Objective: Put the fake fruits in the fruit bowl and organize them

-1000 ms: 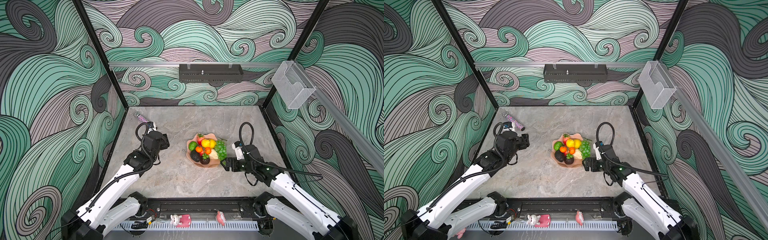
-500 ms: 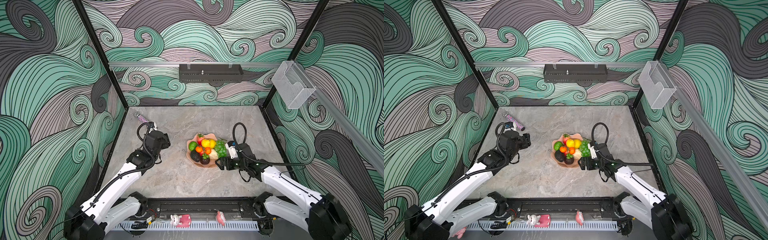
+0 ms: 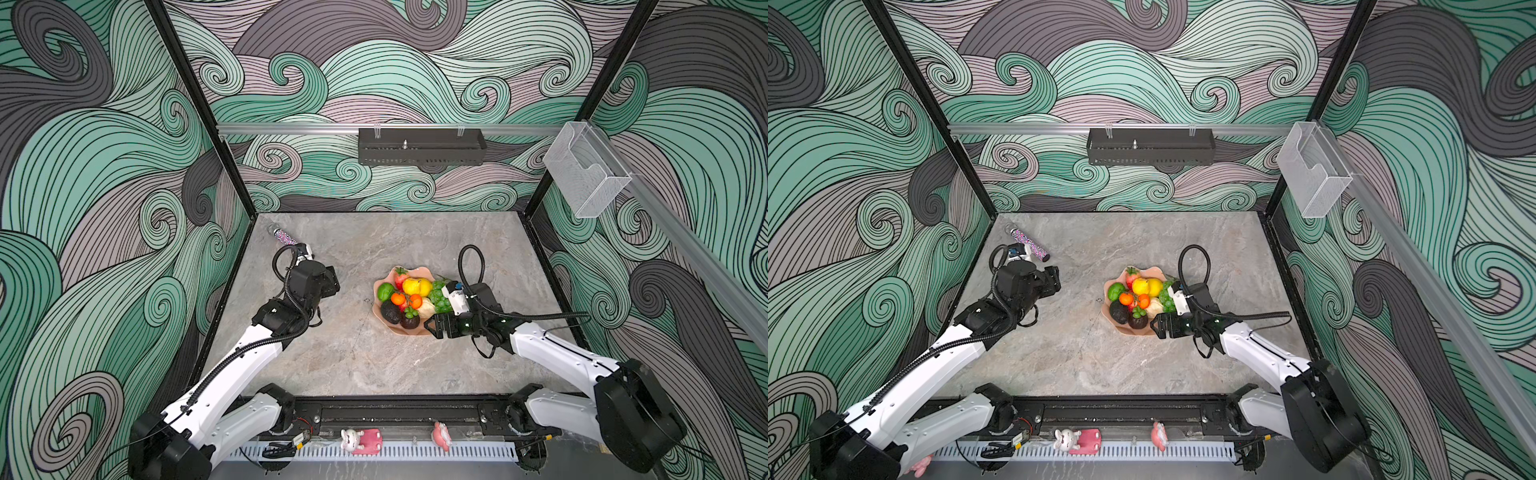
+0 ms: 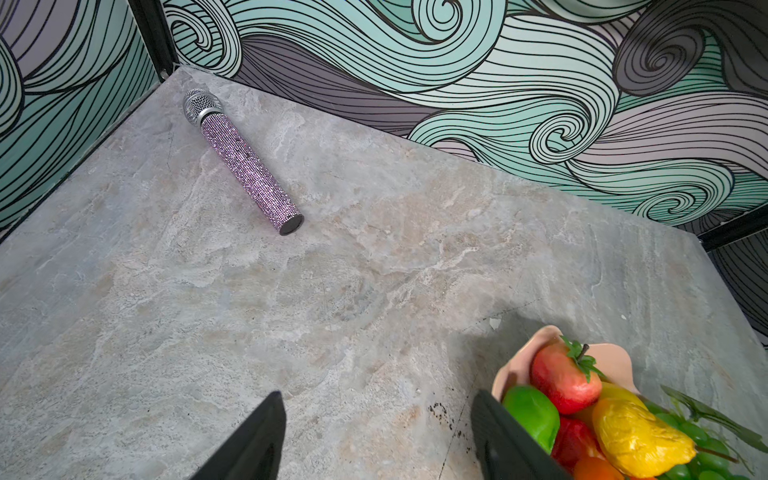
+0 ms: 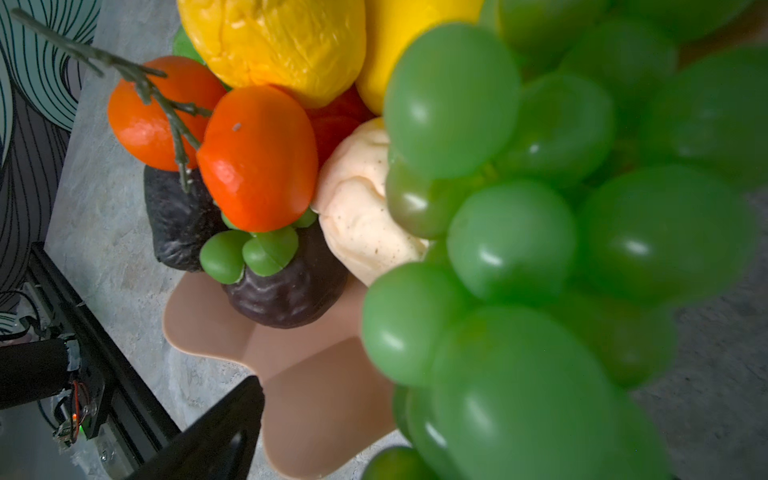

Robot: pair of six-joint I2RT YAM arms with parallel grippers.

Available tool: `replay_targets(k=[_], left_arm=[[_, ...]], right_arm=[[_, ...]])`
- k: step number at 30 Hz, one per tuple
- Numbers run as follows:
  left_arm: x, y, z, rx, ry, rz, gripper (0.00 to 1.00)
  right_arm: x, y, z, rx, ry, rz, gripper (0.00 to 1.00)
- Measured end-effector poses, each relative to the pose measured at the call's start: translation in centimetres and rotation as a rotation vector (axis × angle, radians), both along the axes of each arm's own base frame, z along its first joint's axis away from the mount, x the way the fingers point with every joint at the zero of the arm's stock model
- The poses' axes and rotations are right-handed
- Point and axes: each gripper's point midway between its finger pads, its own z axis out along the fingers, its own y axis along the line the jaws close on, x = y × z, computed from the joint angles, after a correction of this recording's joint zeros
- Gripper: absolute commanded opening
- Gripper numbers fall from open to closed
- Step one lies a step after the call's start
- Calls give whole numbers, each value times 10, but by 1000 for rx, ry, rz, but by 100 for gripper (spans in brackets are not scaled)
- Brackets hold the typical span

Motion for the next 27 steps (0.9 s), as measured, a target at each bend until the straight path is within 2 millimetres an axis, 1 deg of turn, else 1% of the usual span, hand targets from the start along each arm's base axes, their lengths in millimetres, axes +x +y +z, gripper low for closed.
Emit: replay_targets(k=[8, 14, 19, 24, 27], left_arm=[[1, 4, -4, 0, 6, 10, 73], [1, 3, -8, 1, 14, 9, 73], [2, 3, -8, -1, 14, 9, 73], [3, 2, -13, -1, 29, 3, 73], [5, 0, -17, -3, 42, -4, 73]], right_arm=[[-8, 5, 12, 54, 10, 21, 93], [-15, 7, 13, 75, 56, 13, 90], [-16, 7, 15, 84, 77, -1, 94], [-17, 8, 15, 92, 90, -13, 97], [-20, 6, 9, 96, 100, -23, 98]])
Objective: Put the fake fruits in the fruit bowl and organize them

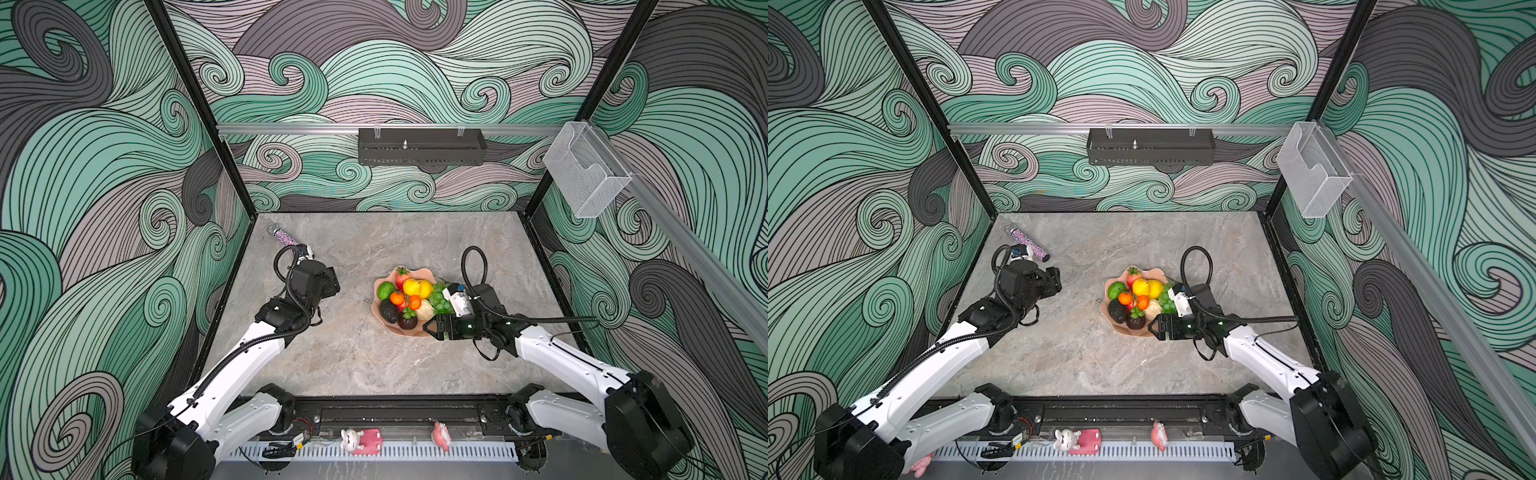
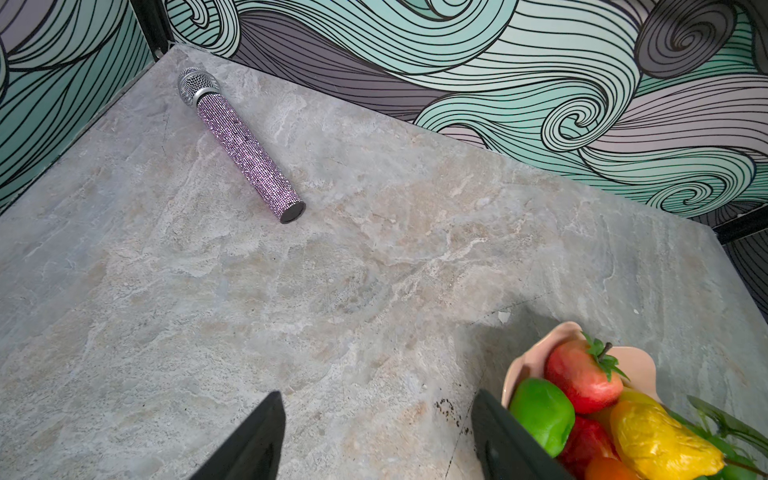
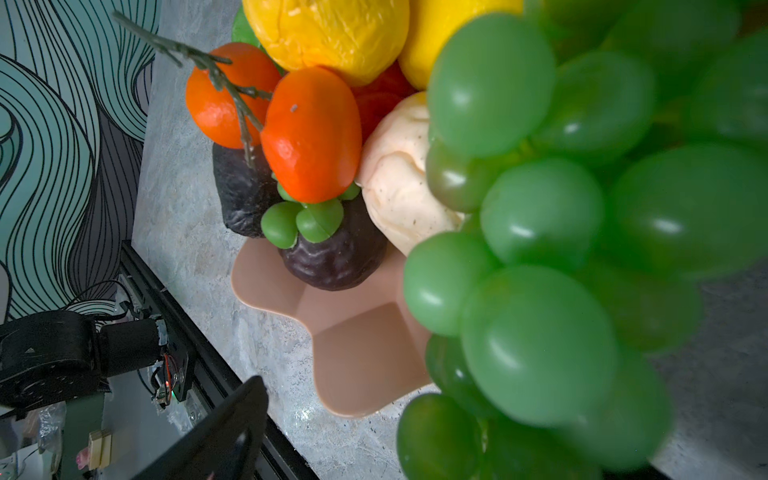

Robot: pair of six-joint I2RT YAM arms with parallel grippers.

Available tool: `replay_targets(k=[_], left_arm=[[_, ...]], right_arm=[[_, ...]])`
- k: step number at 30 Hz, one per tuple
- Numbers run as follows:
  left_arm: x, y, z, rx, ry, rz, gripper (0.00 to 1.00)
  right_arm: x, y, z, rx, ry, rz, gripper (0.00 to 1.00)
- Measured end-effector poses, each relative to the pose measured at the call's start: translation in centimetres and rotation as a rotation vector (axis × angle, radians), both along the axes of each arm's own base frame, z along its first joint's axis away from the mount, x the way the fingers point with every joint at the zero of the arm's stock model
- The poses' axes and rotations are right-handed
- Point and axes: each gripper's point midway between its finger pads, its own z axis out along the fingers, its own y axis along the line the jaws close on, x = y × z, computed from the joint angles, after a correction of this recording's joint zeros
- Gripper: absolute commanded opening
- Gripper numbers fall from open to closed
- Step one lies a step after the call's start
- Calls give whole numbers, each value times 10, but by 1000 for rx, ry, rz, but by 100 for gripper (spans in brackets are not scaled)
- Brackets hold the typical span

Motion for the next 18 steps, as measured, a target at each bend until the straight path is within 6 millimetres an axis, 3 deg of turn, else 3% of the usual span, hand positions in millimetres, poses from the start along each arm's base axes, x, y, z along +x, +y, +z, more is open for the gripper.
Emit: replay_targets(k=[7, 18], left_arm=[[1, -3, -3, -6, 9, -11, 73], [1, -3, -3, -8, 10, -12, 74]], right_arm=[[-8, -1, -16, -1, 30, -3, 97], [-10, 10, 4, 60, -16, 13, 90]])
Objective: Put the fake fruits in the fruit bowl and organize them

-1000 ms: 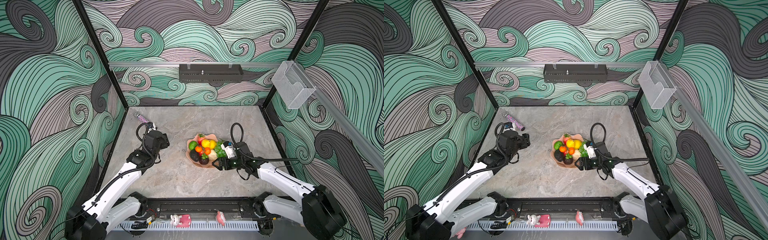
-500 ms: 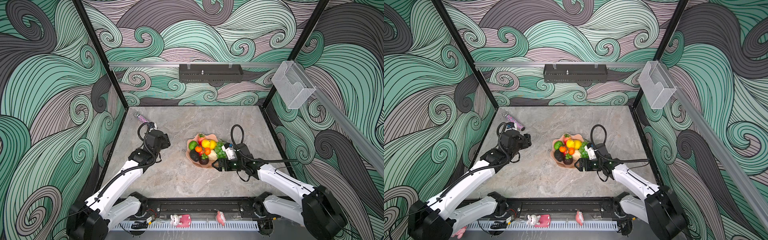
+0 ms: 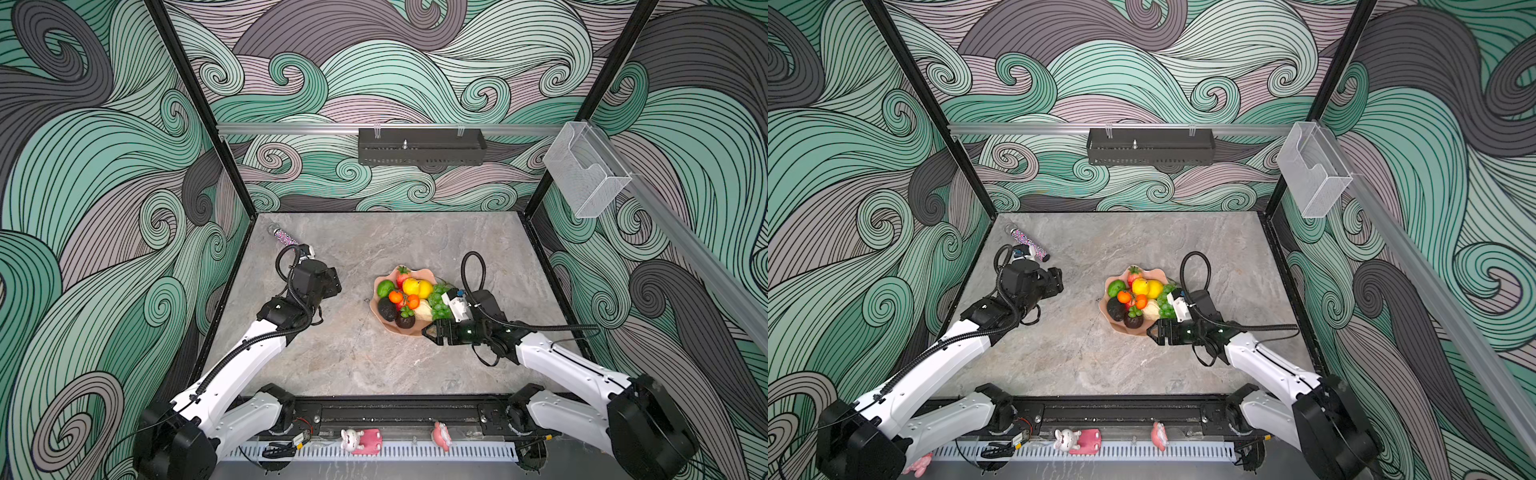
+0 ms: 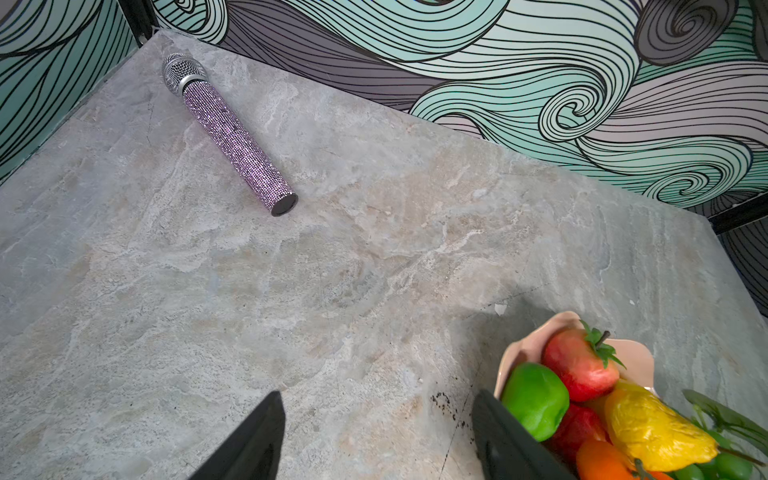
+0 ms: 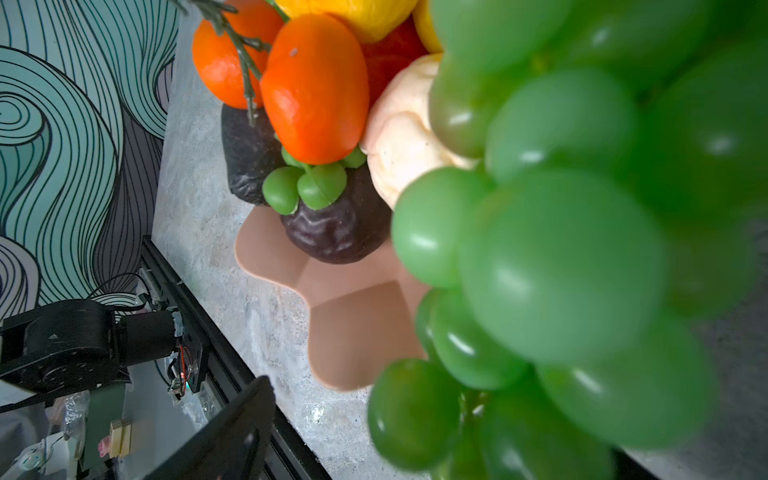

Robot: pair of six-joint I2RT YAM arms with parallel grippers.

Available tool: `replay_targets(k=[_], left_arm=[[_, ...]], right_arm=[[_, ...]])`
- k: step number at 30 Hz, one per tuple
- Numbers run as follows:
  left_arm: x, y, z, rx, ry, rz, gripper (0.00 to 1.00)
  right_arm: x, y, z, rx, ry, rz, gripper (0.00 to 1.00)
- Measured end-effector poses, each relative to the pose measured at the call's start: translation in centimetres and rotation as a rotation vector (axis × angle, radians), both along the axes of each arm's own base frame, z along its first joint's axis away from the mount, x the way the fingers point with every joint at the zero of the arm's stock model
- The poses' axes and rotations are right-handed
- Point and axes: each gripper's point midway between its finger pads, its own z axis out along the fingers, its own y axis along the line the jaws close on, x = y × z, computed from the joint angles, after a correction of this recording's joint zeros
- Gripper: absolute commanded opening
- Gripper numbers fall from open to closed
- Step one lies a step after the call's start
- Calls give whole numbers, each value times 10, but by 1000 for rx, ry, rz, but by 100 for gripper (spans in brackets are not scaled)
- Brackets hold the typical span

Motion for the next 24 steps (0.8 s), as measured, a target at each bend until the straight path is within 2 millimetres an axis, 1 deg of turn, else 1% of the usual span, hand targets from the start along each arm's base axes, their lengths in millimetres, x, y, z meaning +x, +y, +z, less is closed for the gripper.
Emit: replay_targets(k=[3, 6, 13, 15, 18, 20, 22, 24], left_arm=[[0, 0, 0, 0, 0, 0, 74], [0, 0, 0, 0, 0, 0, 74], [-1, 0, -4, 3, 9, -1, 74], [-1, 0, -4, 2, 10, -3, 74], [-2, 0, -7, 4, 15, -4, 74], [-2, 0, -7, 4, 16, -4, 74], [-2, 0, -8, 4, 17, -5, 74], [-2, 0, -8, 3, 16, -5, 74]], right_arm=[[-1, 3, 7, 26, -8, 5, 88], [-4, 5, 8, 37, 3, 12, 86], [-10, 3, 2, -19, -2, 4, 77], [-13, 1, -3, -44, -16, -1, 75], [-18, -5, -18, -96, -16, -9, 71], [-22, -10, -28, -128, -13, -13, 66], [-22, -13, -33, -150, -14, -18, 61], [-20, -13, -33, -160, -27, -22, 57]])
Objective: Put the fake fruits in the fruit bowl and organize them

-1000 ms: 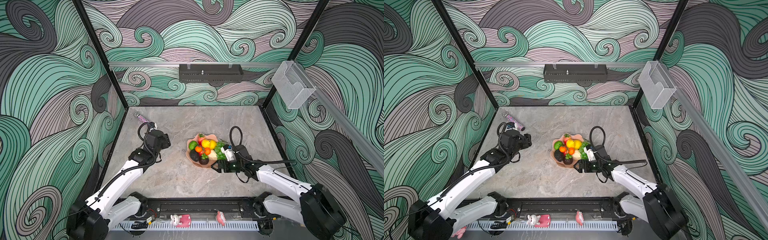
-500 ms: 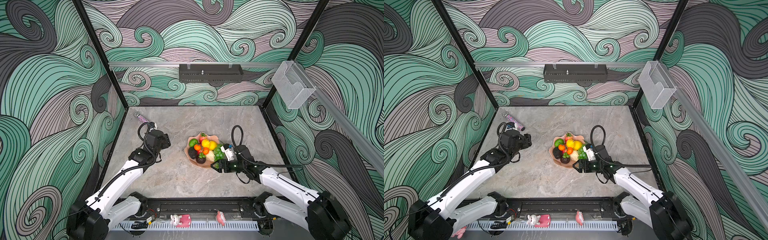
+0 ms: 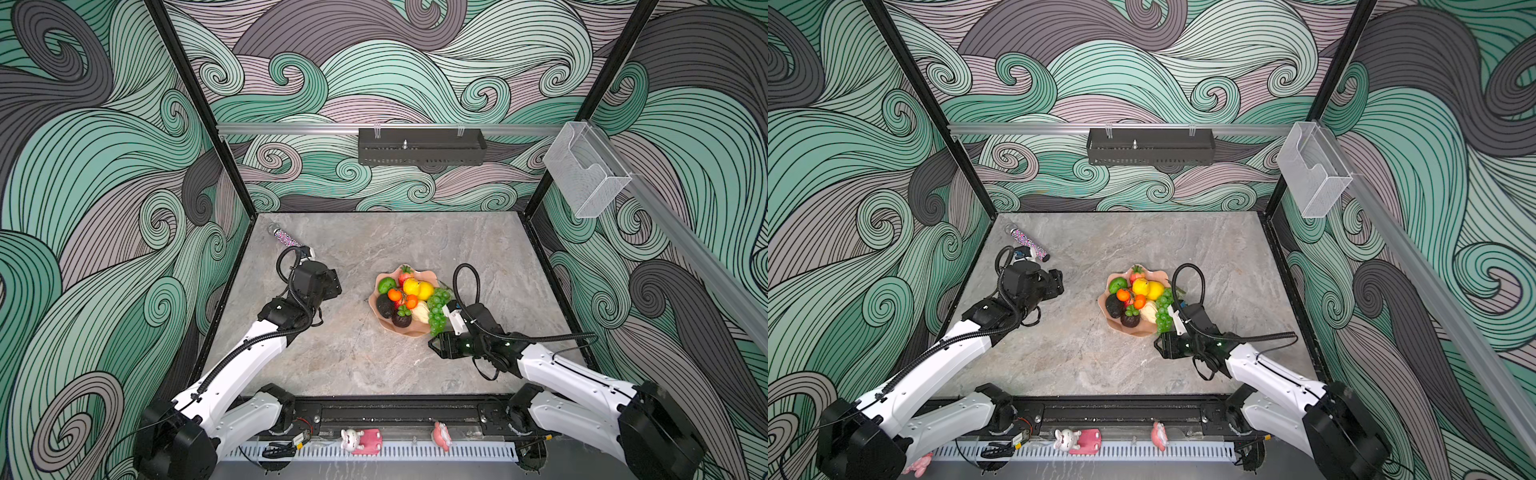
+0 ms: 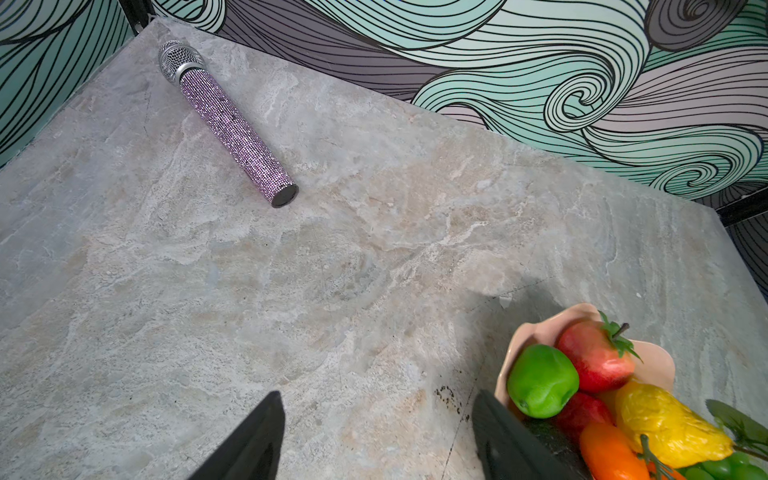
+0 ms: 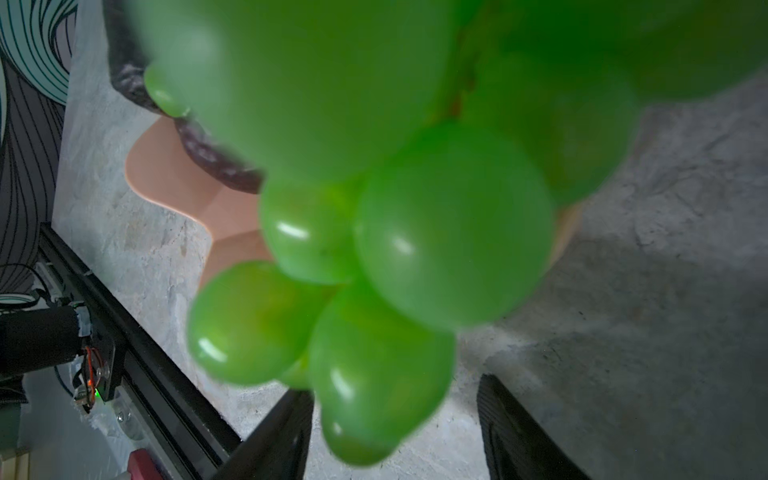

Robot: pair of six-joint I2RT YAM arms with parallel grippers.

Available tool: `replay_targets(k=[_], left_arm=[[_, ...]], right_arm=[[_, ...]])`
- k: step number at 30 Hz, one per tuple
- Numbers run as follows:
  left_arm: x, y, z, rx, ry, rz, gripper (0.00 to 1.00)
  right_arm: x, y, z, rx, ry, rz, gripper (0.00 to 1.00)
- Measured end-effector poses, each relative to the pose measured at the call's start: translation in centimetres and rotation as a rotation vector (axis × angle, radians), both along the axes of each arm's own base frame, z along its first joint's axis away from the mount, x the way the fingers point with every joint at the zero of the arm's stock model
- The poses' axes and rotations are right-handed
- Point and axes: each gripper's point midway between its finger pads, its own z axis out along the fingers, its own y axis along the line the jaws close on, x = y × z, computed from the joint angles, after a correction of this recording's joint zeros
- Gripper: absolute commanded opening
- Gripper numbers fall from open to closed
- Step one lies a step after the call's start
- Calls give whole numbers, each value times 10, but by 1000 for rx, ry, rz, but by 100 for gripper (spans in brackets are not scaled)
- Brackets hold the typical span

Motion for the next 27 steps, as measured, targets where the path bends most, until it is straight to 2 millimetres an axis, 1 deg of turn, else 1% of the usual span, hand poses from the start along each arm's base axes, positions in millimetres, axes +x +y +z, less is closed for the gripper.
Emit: replay_targets(k=[4, 9, 13, 17, 20, 27], left_arm=[[1, 0, 1, -1, -3, 1, 74], [1, 1, 1, -2, -5, 4, 74], [1, 1, 1, -2, -4, 4, 74], [3, 0, -2, 0, 2, 4, 74], [3, 0, -4, 3, 7, 4, 74], [4, 0, -4, 2, 6, 4, 74]], right_arm=[[2, 1, 1, -12, -28, 6, 51], [4, 2, 3, -23, -51, 11, 40], [7, 4, 10, -19, -78, 9, 33], [8, 6, 19, 4, -107, 12, 29], [8, 6, 22, 11, -114, 9, 26], [11, 9, 27, 24, -117, 1, 24]])
